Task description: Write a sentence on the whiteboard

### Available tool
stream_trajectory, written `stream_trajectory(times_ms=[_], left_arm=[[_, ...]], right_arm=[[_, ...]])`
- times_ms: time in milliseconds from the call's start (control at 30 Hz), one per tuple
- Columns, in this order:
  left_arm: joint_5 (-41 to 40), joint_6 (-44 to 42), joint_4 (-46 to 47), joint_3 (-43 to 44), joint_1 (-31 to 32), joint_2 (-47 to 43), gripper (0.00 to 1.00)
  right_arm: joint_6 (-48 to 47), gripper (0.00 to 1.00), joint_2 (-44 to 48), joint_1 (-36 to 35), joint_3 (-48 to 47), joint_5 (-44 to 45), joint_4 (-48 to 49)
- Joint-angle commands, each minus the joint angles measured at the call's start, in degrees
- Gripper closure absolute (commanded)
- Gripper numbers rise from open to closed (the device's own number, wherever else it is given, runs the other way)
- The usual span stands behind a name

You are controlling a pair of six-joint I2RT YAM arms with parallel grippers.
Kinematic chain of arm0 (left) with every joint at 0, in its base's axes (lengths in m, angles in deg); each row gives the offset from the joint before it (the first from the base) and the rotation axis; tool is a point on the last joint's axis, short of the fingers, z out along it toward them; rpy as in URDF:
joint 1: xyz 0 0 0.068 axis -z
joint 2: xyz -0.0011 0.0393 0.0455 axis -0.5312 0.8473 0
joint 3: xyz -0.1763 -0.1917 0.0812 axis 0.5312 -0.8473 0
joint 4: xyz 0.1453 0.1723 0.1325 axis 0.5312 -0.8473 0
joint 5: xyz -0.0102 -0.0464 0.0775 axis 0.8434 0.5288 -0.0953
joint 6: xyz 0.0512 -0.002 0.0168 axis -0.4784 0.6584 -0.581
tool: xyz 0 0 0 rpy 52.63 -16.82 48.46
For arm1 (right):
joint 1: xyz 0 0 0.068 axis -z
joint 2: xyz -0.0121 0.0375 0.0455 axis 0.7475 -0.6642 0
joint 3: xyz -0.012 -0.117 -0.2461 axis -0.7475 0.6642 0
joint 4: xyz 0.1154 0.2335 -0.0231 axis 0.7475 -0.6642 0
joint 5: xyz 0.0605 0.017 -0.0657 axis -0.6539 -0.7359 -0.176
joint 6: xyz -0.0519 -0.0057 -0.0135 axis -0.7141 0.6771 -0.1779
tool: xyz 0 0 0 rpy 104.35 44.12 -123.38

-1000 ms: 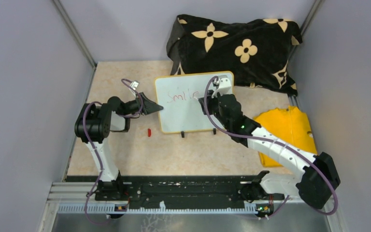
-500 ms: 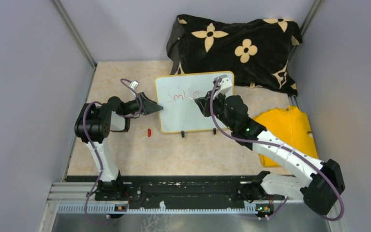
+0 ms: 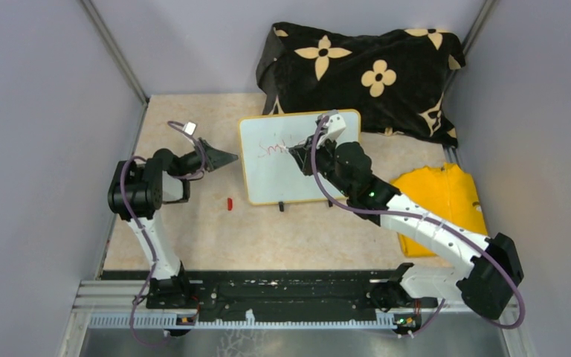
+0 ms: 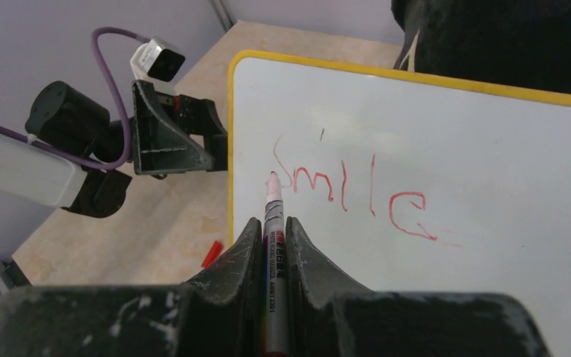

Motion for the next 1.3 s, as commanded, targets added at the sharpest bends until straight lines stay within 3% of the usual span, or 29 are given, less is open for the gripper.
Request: stream_trajectory(times_ms=[0,100,167,233,300,400,433,533,633,800,933,1100,1267], left_arm=[[-2.51,2.66,14.01,-1.76,-4.18,-2.25,0.01],[-3.08,2.55,12.30,-2.95,-5.08,-5.00,0.01],[-3.26,0.93,5.18,-3.10,-5.70,-7.64,0.01],[-3.52,-4.19,-7.57,-2.53,-6.68,-11.78,0.01],[-6.02,-13.32,-27.90,-0.71,-7.90,-17.21,0.01],[-18.88,-28.60,-58.12,4.13,-8.56,-25.87,0.01],[-24.02,-30.78,-63.76,5.30,-8.53,-28.03,0.01],[-43.58,-28.78,-74.91,6.94,-8.53,-34.42,0.01],[-53.09,-29.02,-83.15,10.41,-8.29,-38.44,0.01],[-61.29,-29.60,-88.26,12.87,-7.29,-41.59,0.01],[-58.01,-34.14,-90.97,14.40,-7.52,-40.22,0.01],[-43.98,-37.24,-75.97,7.72,-7.66,-42.64,0.01],[-27.18,-40.96,-73.05,8.39,-7.02,-38.65,0.01]], right_arm=[[-0.96,1.00,1.35,-0.75,-3.44,0.91,2.33],[-0.77,1.00,1.98,-0.69,-3.46,0.68,2.09],[-0.52,1.00,2.45,-0.70,-3.42,0.57,2.04],[-0.34,1.00,3.24,-0.79,-3.12,0.34,2.03],[-0.16,1.00,4.17,-0.81,-2.64,0.20,2.24],[-0.05,1.00,5.67,-0.79,-1.89,-0.25,2.48],[-0.06,1.00,6.18,-0.75,-1.67,-0.46,2.48],[-0.23,1.00,7.75,-0.80,-1.02,-0.66,2.73],[-0.17,1.00,8.84,-0.86,-0.47,-0.68,3.30],[0.11,1.00,9.98,-1.06,0.07,-1.07,3.71],[-0.20,1.00,11.37,-1.06,0.80,-0.32,3.67],[-0.44,1.00,11.58,-1.02,1.15,0.19,4.23],[-0.84,1.00,10.19,-1.07,0.32,0.58,4.06]])
